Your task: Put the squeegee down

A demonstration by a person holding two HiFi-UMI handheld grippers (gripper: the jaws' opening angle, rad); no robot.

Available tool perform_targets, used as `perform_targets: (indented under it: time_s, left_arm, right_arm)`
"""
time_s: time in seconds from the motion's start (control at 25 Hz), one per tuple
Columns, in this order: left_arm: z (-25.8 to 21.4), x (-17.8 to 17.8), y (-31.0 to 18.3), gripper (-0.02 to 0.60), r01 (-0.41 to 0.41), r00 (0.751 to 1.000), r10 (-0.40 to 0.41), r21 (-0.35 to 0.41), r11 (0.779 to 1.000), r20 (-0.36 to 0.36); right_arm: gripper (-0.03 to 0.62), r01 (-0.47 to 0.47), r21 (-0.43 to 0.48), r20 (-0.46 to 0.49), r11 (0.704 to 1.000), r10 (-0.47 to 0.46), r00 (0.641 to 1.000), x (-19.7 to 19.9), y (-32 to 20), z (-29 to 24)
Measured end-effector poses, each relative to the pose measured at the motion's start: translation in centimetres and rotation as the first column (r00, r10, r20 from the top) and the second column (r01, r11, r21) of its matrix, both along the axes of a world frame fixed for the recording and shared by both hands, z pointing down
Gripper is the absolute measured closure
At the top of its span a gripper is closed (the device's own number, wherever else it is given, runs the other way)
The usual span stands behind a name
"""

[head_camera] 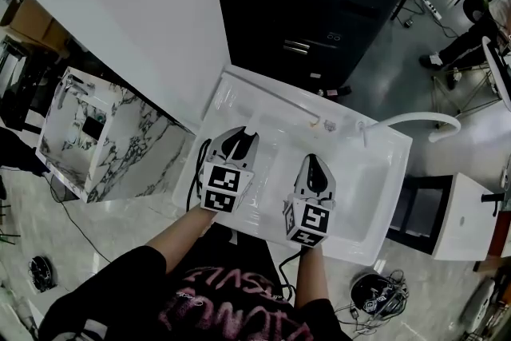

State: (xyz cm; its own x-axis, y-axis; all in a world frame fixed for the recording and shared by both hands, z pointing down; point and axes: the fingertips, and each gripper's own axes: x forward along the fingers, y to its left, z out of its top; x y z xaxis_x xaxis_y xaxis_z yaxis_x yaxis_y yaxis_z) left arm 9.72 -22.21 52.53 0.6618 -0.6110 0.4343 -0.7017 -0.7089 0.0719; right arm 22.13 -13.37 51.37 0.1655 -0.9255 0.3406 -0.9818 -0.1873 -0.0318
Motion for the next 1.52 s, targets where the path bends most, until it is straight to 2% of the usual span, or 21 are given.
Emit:
perform_targets:
  time_s: [0.84, 1.52]
  left_arm:
    - [4.2, 0.8, -0.6, 0.487, 0.025, 0.999, -0.022, -0.081, 0.996, 0.044]
    - [7.3, 1.9, -2.7, 0.486, 0.042, 0.998, -0.037, -0.121, 0.992, 0.045]
  right_arm:
    - [0.571, 0.005, -0.065, 0.035, 0.998, -0.002, 0.999, 1.1, -0.2, 3.6]
    - [0.571, -0.016, -0.113, 0.066, 0.993, 0.024, 0.998, 2.3, -1.0, 6.8]
